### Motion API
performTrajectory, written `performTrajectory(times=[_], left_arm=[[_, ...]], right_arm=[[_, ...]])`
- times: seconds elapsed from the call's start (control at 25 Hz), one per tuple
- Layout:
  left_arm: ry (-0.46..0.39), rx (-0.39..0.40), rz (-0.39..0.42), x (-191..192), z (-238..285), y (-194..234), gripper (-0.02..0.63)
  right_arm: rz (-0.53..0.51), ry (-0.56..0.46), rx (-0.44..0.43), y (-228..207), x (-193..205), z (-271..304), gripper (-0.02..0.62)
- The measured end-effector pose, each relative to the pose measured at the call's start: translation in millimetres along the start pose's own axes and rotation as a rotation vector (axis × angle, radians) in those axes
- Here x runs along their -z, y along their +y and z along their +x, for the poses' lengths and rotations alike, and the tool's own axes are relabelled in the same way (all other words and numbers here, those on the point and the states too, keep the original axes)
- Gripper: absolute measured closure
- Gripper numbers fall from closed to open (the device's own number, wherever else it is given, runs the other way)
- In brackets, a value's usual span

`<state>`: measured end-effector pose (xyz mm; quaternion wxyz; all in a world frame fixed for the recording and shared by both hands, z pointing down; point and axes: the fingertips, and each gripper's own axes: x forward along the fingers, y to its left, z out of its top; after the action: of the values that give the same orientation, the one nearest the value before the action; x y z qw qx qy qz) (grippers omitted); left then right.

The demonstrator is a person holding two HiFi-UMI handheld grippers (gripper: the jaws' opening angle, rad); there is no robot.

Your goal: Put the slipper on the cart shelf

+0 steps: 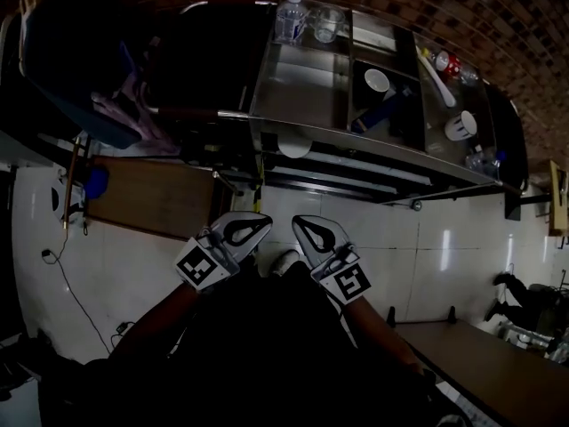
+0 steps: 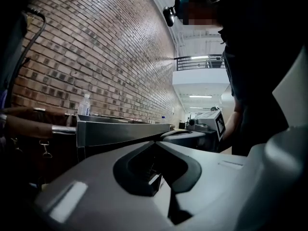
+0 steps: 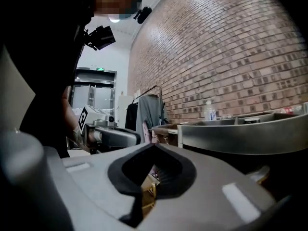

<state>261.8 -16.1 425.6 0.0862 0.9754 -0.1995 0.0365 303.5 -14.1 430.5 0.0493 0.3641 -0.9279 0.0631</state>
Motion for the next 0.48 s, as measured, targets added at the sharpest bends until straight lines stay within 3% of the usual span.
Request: performTrajectory(times=[0.24,0.48], left_arm=[[0.003,-0.056,0.002,6.5,-12.6,-17.5,0.601],[0.017,-0.110,-0.002,14.1,-19.7,-31.9,0.601]], right_arm=[[-0.023,0.008,-0.089,35.2,5.2,-9.4,0.595],[0.038,0.007,-0.148,52.4,13.5,-12.9,0.595]])
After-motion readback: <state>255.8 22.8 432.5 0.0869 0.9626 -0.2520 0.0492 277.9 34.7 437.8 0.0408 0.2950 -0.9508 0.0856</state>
